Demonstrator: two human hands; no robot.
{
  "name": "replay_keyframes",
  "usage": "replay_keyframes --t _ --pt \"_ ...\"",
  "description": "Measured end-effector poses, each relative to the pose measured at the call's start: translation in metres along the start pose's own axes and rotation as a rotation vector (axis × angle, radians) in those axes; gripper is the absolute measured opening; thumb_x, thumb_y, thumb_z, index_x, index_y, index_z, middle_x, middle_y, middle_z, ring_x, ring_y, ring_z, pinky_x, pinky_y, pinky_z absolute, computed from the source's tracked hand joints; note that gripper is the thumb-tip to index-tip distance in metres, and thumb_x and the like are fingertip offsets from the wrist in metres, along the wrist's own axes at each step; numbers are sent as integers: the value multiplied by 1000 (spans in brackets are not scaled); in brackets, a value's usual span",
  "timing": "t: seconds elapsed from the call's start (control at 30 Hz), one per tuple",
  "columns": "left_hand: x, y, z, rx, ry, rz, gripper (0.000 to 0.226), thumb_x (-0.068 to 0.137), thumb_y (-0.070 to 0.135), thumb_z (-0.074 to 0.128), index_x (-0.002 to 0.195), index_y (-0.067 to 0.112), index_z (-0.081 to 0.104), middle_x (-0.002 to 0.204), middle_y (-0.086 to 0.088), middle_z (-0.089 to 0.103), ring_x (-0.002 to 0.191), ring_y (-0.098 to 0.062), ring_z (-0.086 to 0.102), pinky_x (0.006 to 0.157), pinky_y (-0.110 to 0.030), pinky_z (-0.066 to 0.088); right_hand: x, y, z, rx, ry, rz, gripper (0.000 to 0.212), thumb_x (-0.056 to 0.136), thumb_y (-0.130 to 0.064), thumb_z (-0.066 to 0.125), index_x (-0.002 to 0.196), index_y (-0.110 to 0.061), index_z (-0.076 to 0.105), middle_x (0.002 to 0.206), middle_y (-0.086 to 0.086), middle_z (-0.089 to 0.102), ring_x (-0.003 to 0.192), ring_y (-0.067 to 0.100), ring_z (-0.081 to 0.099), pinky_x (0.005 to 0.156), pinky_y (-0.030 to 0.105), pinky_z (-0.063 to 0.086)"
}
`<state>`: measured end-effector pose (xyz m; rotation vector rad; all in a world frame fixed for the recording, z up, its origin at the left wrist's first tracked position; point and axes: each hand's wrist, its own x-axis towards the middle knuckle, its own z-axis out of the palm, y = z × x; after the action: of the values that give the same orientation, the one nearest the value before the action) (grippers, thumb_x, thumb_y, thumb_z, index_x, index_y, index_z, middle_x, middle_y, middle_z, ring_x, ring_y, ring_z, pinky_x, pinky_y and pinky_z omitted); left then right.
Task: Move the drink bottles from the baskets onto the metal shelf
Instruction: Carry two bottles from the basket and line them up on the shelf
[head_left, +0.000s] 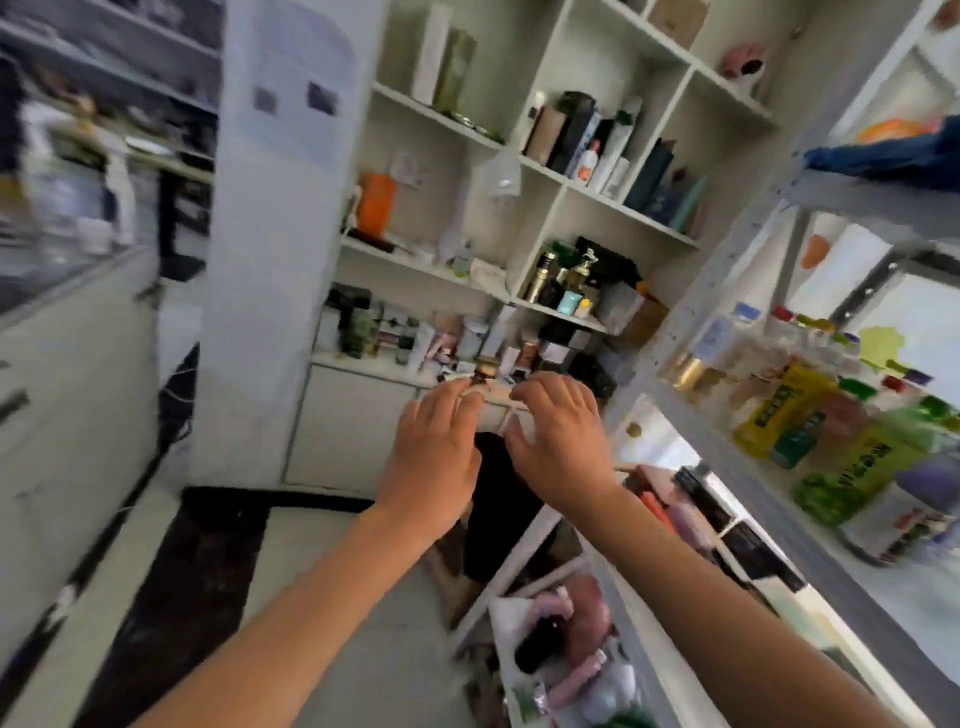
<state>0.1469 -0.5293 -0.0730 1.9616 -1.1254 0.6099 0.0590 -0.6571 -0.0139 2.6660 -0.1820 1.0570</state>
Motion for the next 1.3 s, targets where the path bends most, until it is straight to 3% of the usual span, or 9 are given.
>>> replay_keyframes --t 0.13,0.23,0.37,0.5,0.73,0.97,1.13,1.3 --pt "-37 -93 -80 162 46 -148 48 78 10 57 126 3 54 133 -17 51 123 -35 49 96 -54 45 55 -113 54 186 73 -146 24 75 -12 72 98 -7 66 98 9 63 94 25 51 86 36 38" --pt "-72 -151 -142 277 95 -275 51 74 7 63 124 4 53 131 -17 52 120 -37 51 95 -54 46 85 -202 81 344 110 -240 24 76 -12 71 98 -7 67 100 10 64 96 26 53 87 35 38" --pt "-110 -195 -213 406 111 -432 51 79 9 64 128 5 51 133 -15 51 125 -33 47 101 -53 42 107 -296 101 518 99 -322 23 73 -10 70 96 -8 67 99 8 64 96 27 58 90 35 38" --pt "-140 -229 -266 508 169 -528 47 79 9 60 125 6 51 126 -12 53 116 -31 50 97 -45 45 125 -366 116 638 32 -402 23 79 -18 59 98 -8 66 100 6 63 98 29 60 92 38 41" --pt "-140 -265 -317 566 250 -608 41 86 6 54 127 7 49 125 -10 53 116 -26 48 98 -41 44 168 -443 135 726 -48 -436 23 78 -14 65 100 -8 65 99 7 63 97 31 59 92 41 43" --pt "-116 -361 -343 618 295 -735 41 89 4 50 129 11 48 131 -7 49 121 -23 44 100 -37 42 254 -517 205 847 -94 -454 24 82 -17 65 105 -10 64 106 8 62 102 29 57 94 40 41" --pt "-61 -448 -348 884 85 -654 46 75 1 64 120 8 58 119 -11 60 109 -31 57 89 -41 49 334 -548 270 896 -178 -407 27 84 -21 65 109 -13 65 111 5 61 108 26 54 94 39 40" --pt "-7 -534 -361 841 59 -966 40 89 12 50 128 10 47 128 -6 47 114 -25 44 82 -40 47 422 -576 336 887 -295 -428 28 84 -17 63 111 -12 63 111 8 61 107 30 54 92 39 40"
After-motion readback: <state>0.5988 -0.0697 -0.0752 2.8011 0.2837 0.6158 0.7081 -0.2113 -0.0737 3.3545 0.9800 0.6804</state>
